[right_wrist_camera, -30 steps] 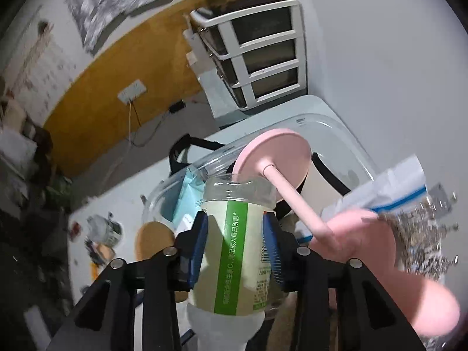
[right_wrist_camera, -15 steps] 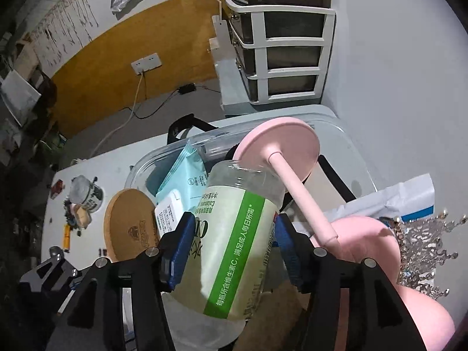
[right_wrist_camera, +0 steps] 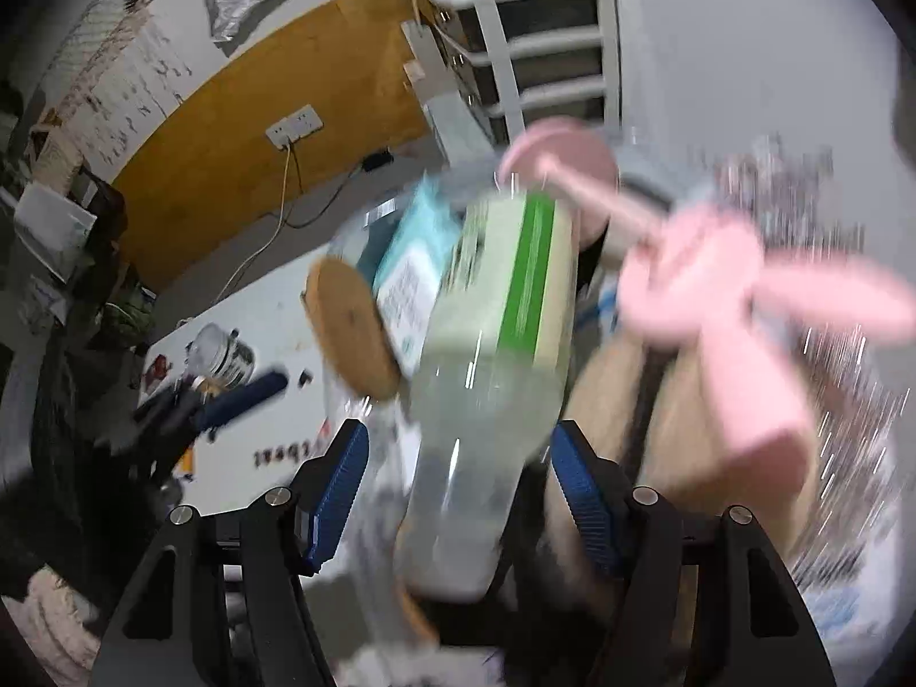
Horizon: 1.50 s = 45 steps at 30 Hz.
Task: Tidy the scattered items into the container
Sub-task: 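Lower the bottle into the container and open the right gripper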
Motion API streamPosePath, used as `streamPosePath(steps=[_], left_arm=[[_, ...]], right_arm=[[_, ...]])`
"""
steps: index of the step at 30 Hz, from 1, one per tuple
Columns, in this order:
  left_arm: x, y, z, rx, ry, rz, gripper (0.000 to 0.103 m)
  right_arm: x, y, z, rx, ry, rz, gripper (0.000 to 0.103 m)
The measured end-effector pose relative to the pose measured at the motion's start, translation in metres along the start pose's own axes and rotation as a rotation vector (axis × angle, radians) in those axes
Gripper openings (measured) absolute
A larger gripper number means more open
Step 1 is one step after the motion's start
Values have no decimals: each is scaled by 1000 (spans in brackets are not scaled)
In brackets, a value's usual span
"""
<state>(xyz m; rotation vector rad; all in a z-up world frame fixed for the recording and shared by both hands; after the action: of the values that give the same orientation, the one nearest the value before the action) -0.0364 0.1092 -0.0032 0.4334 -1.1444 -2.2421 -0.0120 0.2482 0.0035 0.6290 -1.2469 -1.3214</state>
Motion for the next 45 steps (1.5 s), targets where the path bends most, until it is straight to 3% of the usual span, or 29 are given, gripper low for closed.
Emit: streamPosePath(steps=[3,4,6,7,15,21,34,35,36,39,42,44,45], left_arm=[[-1,1,-1,2,-3,-5,61],[-2,1,-1,2,-5,-5,61],[-3,2,-4,0,-7,-6,61],[-3,2,-4,-1,-6,-7,61],[-2,3,-5,-2,0,-7,61],[0,3,-7,-1,12,-8,61],[-11,1,-4,-4,-3,-28,64],[-11,2,-5,-6,-1,-28,75],[-11,3,-5,-15,4,-30,80],[-11,7,-4,-29,18,-36,83],[-12,8,-3,-33,12,-23,91],[-11,11,-5,-43,9,-11,99],[-11,13,-6,-47,8,-6,99]], right_arm=[[-2,-16,-14,35,-5,-1,65],[-4,-21,-17,41,-9,-4,53],[-12,-24,-21,29,-46,44,51],[-14,-22,-21,20,-55,55,43],[-45,-2,-7,-16,-88,25,41],[-55,-16,-5,23,-88,32,41],[-60,-34,-19,-6,-173,181,41],[-58,-33,-22,-21,-166,170,41],[-55,-32,-23,-30,-158,157,42],[-49,-31,-24,-46,-148,122,45],[-47,-25,-29,-53,-139,114,62],[-39,-19,-31,-66,-120,108,79],[-35,-14,-32,-74,-111,101,80]])
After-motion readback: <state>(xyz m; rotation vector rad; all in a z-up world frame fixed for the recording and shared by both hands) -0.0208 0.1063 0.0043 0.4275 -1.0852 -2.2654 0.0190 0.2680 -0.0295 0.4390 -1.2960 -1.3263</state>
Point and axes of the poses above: each gripper's, at about its wrist camera, not at the fingertips, and y roughly against the way its jaws point, x to its left, z to its top, the point moved 1 cm from there along -y, roughly the way its jaws point, and after that the axes turned 7 degrees about x, right-handed, at the moved point
